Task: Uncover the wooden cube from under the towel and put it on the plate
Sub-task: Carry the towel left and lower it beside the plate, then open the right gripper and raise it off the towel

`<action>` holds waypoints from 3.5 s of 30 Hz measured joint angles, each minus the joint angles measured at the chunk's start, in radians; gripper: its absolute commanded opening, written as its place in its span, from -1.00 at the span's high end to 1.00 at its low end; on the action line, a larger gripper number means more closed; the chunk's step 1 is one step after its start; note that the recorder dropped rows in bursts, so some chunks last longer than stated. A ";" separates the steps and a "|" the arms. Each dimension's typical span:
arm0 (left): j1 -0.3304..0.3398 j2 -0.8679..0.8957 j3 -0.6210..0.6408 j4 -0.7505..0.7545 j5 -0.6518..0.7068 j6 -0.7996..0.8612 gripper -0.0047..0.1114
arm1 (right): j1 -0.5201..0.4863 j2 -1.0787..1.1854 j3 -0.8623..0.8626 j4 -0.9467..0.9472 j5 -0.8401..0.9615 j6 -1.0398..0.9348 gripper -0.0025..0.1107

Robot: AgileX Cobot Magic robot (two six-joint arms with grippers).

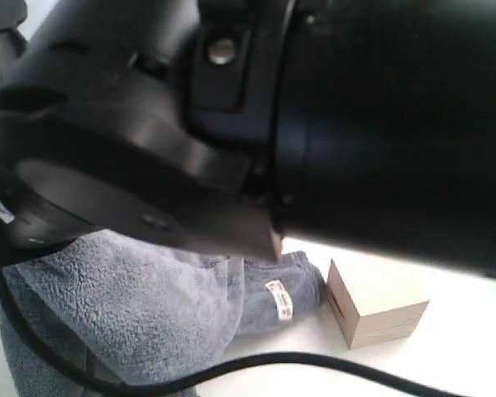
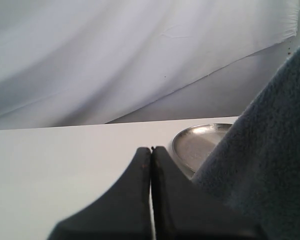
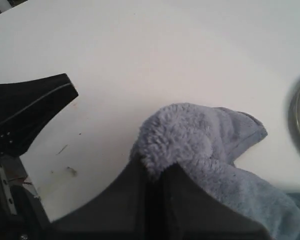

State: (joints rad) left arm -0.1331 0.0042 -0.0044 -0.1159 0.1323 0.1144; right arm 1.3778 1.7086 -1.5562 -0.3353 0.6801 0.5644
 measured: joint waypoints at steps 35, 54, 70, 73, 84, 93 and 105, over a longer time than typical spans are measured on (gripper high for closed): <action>0.000 0.000 0.000 0.000 0.000 0.000 0.92 | -0.268 0.257 0.250 -0.107 0.099 0.090 0.96; 0.000 0.000 0.000 0.000 0.000 0.000 0.92 | -0.330 0.257 0.250 0.084 0.135 -0.005 -0.33; 0.000 0.000 0.000 0.000 0.000 0.000 0.92 | -0.330 0.085 0.250 0.106 0.197 -0.009 -0.33; 0.000 0.000 0.000 0.000 0.000 0.000 0.92 | -0.330 0.043 0.250 0.113 0.228 -0.009 -0.33; 0.000 0.000 0.000 0.000 0.000 0.000 0.92 | -0.330 -0.058 0.250 0.118 0.395 -0.020 -0.33; 0.000 0.000 0.000 0.000 0.000 0.000 0.92 | -0.342 -0.080 0.250 0.118 0.519 -0.057 -0.33; 0.000 0.000 0.000 0.000 0.000 0.000 0.92 | -0.540 -0.133 0.275 0.128 0.519 -0.074 -0.33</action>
State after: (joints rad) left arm -0.1331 0.0042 -0.0044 -0.1159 0.1323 0.1144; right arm 0.8377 1.5754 -1.2816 -0.2072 1.1992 0.4908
